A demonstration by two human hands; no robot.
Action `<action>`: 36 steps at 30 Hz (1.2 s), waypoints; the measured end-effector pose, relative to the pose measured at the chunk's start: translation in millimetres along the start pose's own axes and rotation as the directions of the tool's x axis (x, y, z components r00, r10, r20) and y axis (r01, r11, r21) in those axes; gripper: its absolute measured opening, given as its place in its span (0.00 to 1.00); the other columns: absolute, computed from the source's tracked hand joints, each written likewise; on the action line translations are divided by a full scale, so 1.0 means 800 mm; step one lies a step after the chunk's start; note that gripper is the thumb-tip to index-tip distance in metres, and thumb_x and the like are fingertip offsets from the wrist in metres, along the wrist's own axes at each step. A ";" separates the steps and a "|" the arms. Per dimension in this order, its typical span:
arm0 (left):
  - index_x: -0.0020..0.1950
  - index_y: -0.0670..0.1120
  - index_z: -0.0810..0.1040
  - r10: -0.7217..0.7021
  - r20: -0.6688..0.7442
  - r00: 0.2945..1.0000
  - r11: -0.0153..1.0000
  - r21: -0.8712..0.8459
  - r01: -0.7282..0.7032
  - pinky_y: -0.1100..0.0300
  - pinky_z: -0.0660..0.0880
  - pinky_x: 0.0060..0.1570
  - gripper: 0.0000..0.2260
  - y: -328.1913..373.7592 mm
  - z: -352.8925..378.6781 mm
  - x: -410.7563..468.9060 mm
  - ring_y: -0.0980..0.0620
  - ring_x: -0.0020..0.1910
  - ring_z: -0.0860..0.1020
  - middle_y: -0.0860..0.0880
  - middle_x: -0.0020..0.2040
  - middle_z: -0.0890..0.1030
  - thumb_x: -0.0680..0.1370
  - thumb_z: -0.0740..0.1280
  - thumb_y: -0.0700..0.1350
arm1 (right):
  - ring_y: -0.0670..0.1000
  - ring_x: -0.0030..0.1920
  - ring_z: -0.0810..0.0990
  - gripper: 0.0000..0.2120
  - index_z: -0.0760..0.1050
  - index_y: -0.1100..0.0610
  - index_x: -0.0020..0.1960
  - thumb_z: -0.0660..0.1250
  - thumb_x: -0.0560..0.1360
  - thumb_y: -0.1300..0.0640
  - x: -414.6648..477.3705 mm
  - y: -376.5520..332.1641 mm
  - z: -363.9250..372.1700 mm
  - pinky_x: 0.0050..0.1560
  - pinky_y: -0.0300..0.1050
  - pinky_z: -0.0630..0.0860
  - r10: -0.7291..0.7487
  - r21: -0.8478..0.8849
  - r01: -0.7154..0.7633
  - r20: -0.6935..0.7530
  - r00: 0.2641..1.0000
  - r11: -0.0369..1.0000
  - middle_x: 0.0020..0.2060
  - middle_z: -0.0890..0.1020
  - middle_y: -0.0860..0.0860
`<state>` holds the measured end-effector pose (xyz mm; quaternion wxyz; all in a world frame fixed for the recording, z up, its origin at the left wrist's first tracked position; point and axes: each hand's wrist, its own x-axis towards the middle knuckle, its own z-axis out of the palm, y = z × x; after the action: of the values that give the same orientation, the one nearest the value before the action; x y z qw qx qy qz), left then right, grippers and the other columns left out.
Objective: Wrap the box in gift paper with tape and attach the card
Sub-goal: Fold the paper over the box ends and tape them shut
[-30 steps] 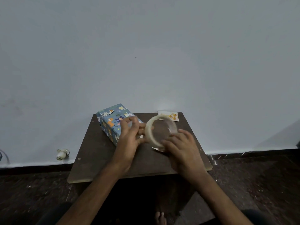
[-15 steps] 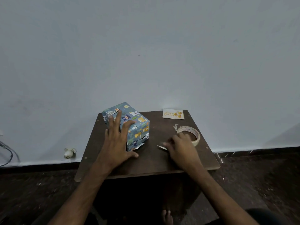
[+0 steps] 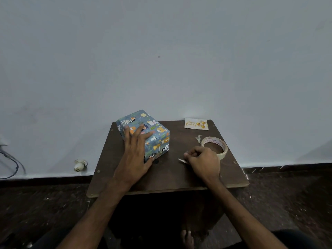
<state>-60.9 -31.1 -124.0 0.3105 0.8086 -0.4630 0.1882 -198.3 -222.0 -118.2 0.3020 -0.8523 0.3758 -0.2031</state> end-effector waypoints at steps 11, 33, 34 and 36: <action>0.69 0.42 0.69 0.022 -0.053 0.998 0.998 -0.056 -0.025 0.42 0.49 0.79 0.31 0.006 0.000 0.003 0.35 0.79 0.57 0.43 0.75 0.67 0.70 0.78 0.42 | 0.43 0.54 0.82 0.08 0.79 0.51 0.56 0.71 0.77 0.57 -0.007 -0.045 0.023 0.60 0.51 0.80 -0.122 0.583 0.016 0.143 0.982 0.813 0.51 0.85 0.46; 0.59 0.58 0.67 -0.175 -0.274 0.946 0.984 -0.018 0.177 0.53 0.67 0.50 0.17 0.078 -0.113 0.022 0.50 0.53 0.70 0.51 0.60 0.70 0.72 0.60 0.60 | 0.47 0.43 0.83 0.03 0.73 0.46 0.49 0.67 0.78 0.49 -0.065 -0.185 -0.104 0.42 0.50 0.79 -0.469 0.041 0.481 -0.163 0.868 0.876 0.44 0.84 0.44; 0.59 0.58 0.67 -0.175 -0.250 0.952 0.984 -0.010 0.179 0.53 0.66 0.50 0.16 0.076 -0.111 0.022 0.51 0.53 0.69 0.51 0.59 0.70 0.72 0.59 0.60 | 0.48 0.44 0.82 0.03 0.74 0.46 0.49 0.68 0.77 0.50 -0.064 -0.185 -0.100 0.39 0.49 0.78 -0.540 -0.075 0.536 -0.196 0.819 0.841 0.43 0.83 0.44; 0.58 0.56 0.68 -0.163 -0.207 0.965 0.985 0.019 0.171 0.55 0.66 0.50 0.16 0.072 -0.104 0.021 0.51 0.53 0.69 0.51 0.58 0.69 0.73 0.58 0.59 | 0.51 0.45 0.79 0.05 0.77 0.49 0.47 0.73 0.74 0.55 -0.061 -0.184 -0.095 0.28 0.42 0.69 -0.694 -0.315 0.622 -0.228 0.683 0.717 0.42 0.80 0.45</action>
<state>-103.5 -7.2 -33.4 0.3563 0.8267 -0.3552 0.2518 -196.9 -133.3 30.5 0.0483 -0.9105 0.1068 -0.3965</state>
